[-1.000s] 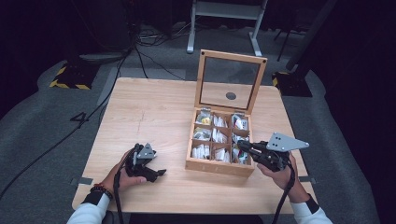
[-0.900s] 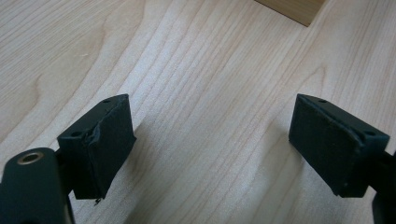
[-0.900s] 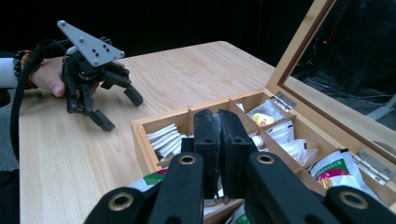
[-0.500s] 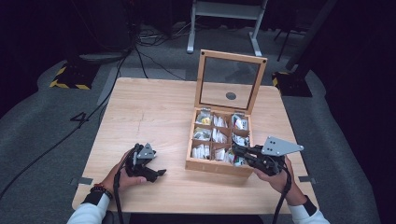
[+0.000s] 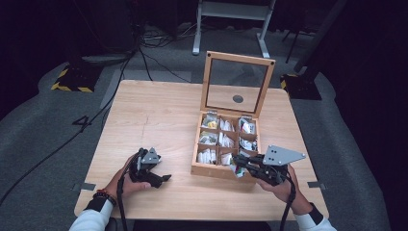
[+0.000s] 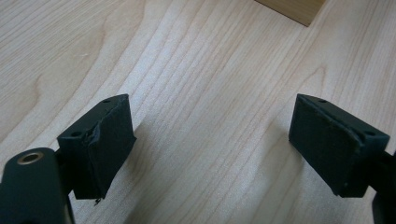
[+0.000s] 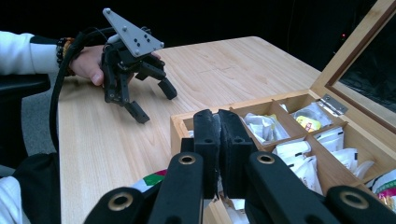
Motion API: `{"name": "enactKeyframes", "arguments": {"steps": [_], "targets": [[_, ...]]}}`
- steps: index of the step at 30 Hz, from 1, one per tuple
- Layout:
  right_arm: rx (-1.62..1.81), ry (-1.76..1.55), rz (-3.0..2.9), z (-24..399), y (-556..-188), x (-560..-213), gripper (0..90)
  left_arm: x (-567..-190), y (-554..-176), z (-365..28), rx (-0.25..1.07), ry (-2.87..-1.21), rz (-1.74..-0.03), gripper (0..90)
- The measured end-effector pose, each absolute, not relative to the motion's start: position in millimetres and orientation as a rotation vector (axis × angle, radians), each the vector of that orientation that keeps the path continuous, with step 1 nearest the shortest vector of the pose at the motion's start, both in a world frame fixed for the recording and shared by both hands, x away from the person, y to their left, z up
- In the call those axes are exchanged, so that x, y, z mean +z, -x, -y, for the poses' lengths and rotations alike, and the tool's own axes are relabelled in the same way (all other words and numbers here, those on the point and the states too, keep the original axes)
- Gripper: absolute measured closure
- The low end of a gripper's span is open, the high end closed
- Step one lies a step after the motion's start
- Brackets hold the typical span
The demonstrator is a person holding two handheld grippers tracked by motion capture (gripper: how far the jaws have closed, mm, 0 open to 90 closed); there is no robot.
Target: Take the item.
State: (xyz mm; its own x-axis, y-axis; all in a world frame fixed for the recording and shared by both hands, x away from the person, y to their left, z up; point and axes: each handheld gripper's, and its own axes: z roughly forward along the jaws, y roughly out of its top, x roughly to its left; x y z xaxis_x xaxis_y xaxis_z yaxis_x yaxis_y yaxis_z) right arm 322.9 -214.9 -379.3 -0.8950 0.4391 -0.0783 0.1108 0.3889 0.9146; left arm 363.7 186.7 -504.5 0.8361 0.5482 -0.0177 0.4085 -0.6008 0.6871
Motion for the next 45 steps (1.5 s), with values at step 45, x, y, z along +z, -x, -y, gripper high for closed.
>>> {"name": "enactKeyframes", "arguments": {"steps": [45], "targets": [[1.331,-0.349,-2.600,185,-304,-429,85.9,-504,-363,-187,0.253,-2.295,-0.698,14.2]]}}
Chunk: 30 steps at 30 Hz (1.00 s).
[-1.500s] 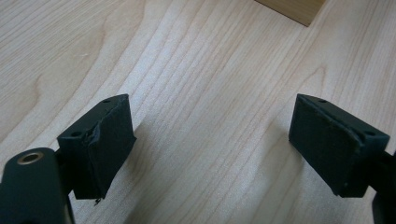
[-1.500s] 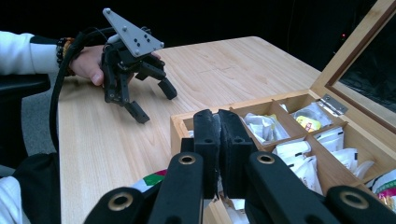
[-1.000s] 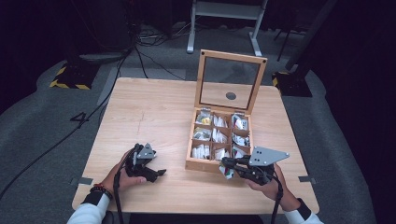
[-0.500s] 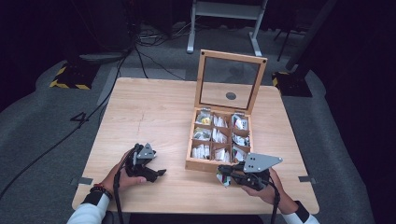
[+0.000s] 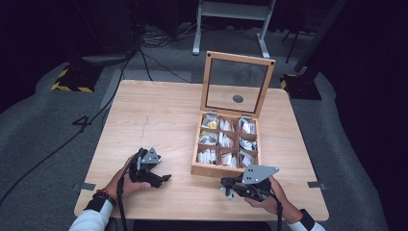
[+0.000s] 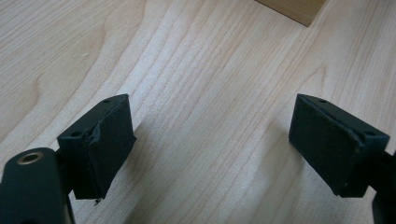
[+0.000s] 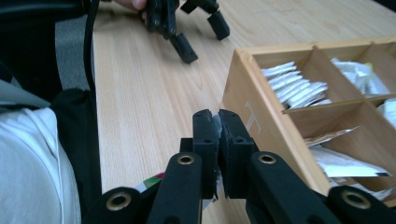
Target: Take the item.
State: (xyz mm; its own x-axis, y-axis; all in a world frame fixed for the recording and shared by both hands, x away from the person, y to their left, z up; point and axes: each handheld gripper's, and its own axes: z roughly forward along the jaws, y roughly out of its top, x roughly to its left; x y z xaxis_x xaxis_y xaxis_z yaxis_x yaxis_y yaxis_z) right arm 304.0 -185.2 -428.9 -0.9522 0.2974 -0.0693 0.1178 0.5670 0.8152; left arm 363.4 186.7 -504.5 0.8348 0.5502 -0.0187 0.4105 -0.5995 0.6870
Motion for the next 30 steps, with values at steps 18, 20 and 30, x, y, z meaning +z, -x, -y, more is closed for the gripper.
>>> {"name": "enactKeyframes", "arguments": {"steps": [18,20,30], "targets": [[1.212,-0.372,-2.656,171,-309,-454,80.6,-504,-363,-187,0.253,-2.295,-0.698,14.2],[1.215,-0.385,-2.655,170,-309,-454,77.8,-504,-363,-187,0.253,-2.295,-0.698,14.2],[1.220,-0.411,-2.660,163,-309,-457,63.3,-504,-364,-187,0.254,-2.295,-0.697,14.2]]}}
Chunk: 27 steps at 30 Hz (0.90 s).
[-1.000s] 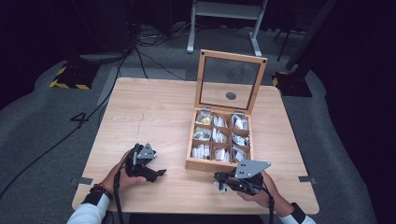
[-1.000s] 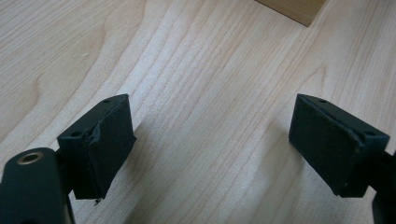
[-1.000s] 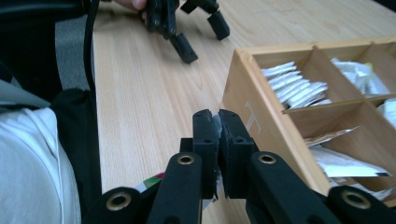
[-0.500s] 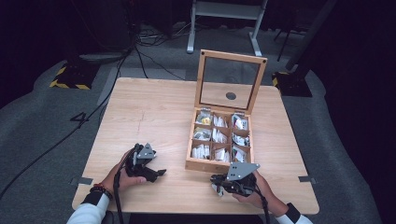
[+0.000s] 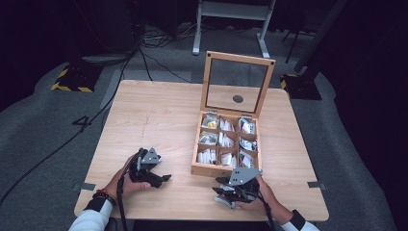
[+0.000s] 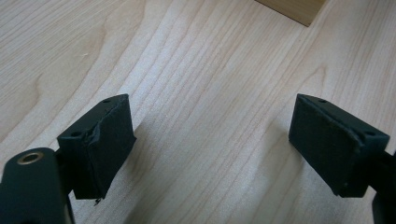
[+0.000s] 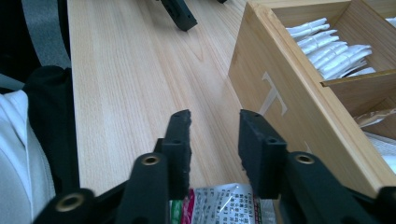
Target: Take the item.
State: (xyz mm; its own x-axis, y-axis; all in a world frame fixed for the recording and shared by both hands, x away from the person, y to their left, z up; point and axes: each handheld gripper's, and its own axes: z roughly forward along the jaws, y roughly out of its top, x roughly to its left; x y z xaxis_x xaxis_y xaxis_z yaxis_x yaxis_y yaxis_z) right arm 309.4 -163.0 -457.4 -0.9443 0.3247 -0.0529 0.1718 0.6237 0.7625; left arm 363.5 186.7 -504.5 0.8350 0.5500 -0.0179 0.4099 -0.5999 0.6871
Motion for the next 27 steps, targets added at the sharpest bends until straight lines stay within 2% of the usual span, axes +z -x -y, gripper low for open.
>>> {"name": "enactKeyframes", "arguments": {"steps": [4,14,27], "targets": [[1.220,-0.415,-2.662,163,-310,-458,59.2,-504,-364,-187,0.254,-2.296,-0.697,14.2],[1.280,-0.418,-2.637,170,-312,-448,41.9,-504,-363,-187,0.254,-2.295,-0.698,14.2],[1.311,-0.430,-2.539,190,-316,-427,36.5,-504,-364,-187,0.253,-2.297,-0.696,14.1]]}}
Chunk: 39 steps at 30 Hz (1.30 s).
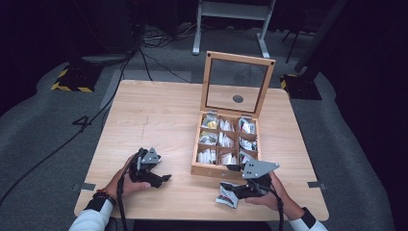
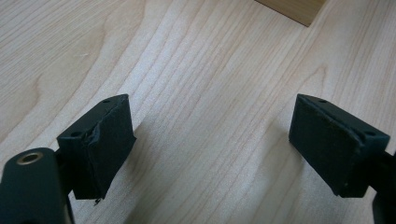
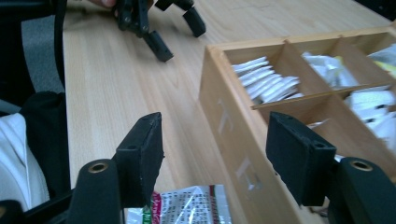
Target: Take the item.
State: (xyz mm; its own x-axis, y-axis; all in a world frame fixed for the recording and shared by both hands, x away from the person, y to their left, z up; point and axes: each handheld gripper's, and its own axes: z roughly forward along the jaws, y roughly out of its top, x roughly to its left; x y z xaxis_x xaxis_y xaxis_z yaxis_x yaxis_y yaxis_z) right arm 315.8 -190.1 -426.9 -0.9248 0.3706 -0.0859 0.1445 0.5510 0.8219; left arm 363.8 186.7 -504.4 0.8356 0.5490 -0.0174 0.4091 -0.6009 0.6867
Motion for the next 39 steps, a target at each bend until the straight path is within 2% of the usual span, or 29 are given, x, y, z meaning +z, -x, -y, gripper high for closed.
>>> {"name": "enactKeyframes", "arguments": {"steps": [5,17,32,39], "targets": [[1.322,-0.469,-2.481,203,-320,-416,32.9,-504,-364,-187,0.252,-2.298,-0.695,14.0],[1.306,-0.574,-2.368,236,-333,-403,32.6,-504,-364,-186,0.250,-2.297,-0.695,13.8],[1.264,-0.710,-2.269,277,-346,-408,31.2,-504,-368,-187,0.253,-2.302,-0.693,13.4],[1.256,-0.793,-2.230,295,-354,-411,31.4,-502,-388,-184,0.281,-2.300,-0.755,15.7]]}}
